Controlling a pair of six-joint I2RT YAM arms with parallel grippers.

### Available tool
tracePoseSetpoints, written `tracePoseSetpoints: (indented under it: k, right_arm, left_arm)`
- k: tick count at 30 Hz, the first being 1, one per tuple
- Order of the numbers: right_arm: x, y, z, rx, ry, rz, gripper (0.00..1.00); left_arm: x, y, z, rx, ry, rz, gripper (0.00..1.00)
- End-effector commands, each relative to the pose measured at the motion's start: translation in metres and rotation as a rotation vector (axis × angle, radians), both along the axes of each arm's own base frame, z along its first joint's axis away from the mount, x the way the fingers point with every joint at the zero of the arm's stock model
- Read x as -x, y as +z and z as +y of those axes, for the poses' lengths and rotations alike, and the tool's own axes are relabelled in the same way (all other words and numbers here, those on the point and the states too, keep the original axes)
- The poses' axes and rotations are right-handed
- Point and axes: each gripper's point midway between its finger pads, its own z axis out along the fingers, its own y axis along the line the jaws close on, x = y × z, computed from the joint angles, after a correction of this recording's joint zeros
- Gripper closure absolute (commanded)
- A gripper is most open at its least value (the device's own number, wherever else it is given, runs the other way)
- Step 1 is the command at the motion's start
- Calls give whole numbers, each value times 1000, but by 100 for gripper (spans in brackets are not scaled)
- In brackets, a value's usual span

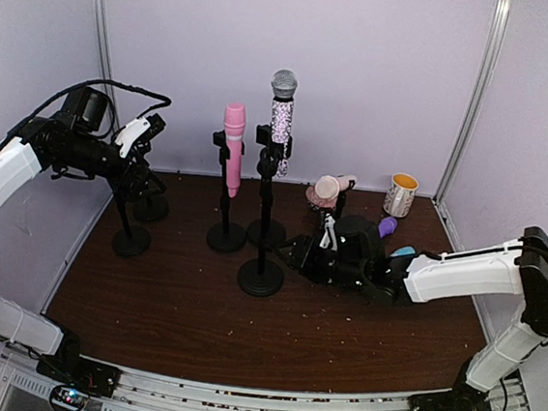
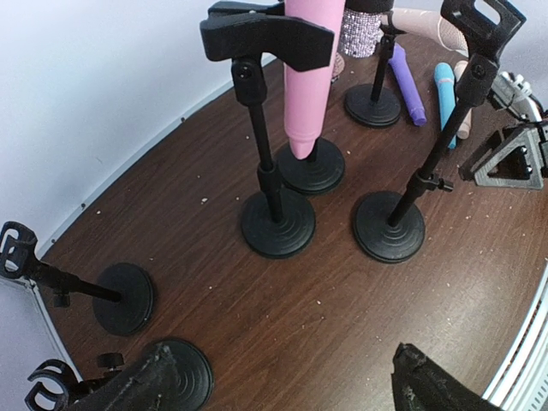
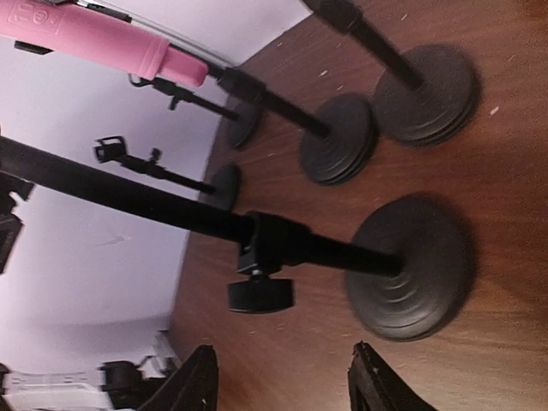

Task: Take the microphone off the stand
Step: Unscrew the knob on the stand of the microphone stand.

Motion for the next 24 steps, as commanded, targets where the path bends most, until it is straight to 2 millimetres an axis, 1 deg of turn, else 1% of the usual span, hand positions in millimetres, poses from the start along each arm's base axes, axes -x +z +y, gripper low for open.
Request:
tracePoseSetpoints:
  k: [1,2,3,4,5,7,8,12,14,22,24]
  right_arm:
    - [9,27,35,-444,121,198,46]
    - [7,27,38,-499,129,220,44]
    - [4,25,41,-544,131,244,40]
    - [2,26,44,-584,136,255,34]
    - [0,21,47,-604,137,271,30]
    - [-4,18,49,-623,128,279,29]
    - [-6,17,49,-627,120,279,30]
    - [-11,24,48,-691,121,272,38]
    - [-13,23,49,-699,120,279,42]
    - [-27,6,38,-687,58,302,53]
    - [-31,4,36,-683,45,303,57]
  left_arm:
    - [-3,16,-5,23,-19,-43,11]
    - [-3,16,-5,24,-19,-44,11]
    - [-2,17,-5,22,-20,-47,11]
    - [-2,18,-4,22,-18,-50,11]
    - [-2,18,-4,18,-17,-53,11]
    - [-1,17,-2,11,-16,-58,11]
    - [-1,17,-2,9,-15,-61,11]
    - [1,14,0,-1,-15,-60,11]
    - [1,13,0,0,-15,-55,11]
    - [1,11,-1,2,-17,-49,11]
    - [1,11,0,1,-14,-51,11]
